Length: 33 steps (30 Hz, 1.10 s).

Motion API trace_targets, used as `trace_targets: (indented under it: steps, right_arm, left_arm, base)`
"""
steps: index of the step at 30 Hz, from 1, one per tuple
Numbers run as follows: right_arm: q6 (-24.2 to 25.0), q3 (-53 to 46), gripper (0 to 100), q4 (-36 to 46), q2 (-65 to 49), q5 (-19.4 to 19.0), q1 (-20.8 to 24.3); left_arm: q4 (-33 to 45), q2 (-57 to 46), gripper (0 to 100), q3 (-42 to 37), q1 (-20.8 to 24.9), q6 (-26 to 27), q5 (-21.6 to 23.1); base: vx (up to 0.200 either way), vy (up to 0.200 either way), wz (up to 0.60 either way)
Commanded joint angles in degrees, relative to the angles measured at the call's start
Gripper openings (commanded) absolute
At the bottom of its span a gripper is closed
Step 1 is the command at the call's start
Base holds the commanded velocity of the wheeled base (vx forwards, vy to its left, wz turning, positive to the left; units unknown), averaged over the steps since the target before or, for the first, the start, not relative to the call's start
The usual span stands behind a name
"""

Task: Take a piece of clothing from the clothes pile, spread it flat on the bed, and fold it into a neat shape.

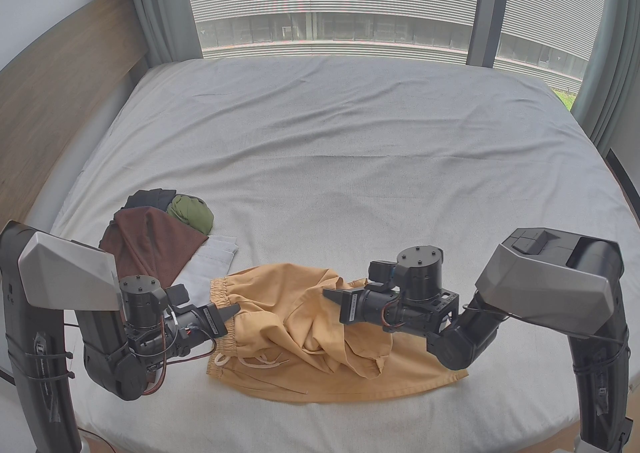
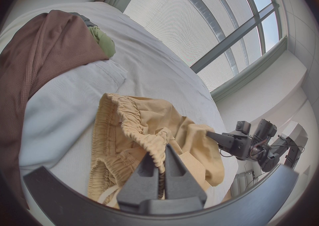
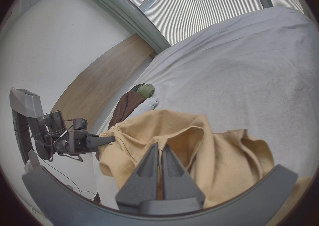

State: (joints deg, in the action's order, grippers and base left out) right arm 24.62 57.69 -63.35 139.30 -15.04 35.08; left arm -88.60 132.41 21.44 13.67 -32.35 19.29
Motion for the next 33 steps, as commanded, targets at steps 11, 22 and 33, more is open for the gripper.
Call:
trace_targets:
  steps: [11, 22, 33]
  right_arm:
    - [0.1, -24.7, 0, -16.2, -10.3, -5.6, -8.7]
    - [0.1, -37.6, 0, -25.1, -8.7, -10.9, -12.4]
    - [0.2, -37.7, 0, -25.1, -4.7, -20.2, -16.3]
  left_arm:
    - [-0.1, 1.3, 0, 2.2, -0.7, -0.2, -1.8]
    - [-0.1, 1.9, 0, 2.3, -0.6, 0.1, -2.9]
    - [-0.1, 1.7, 0, 2.3, -0.6, 0.3, -2.9]
  base:
    - [0.000, 0.000, 0.00]
    - [0.000, 0.000, 0.00]
    - [0.000, 0.000, 0.00]
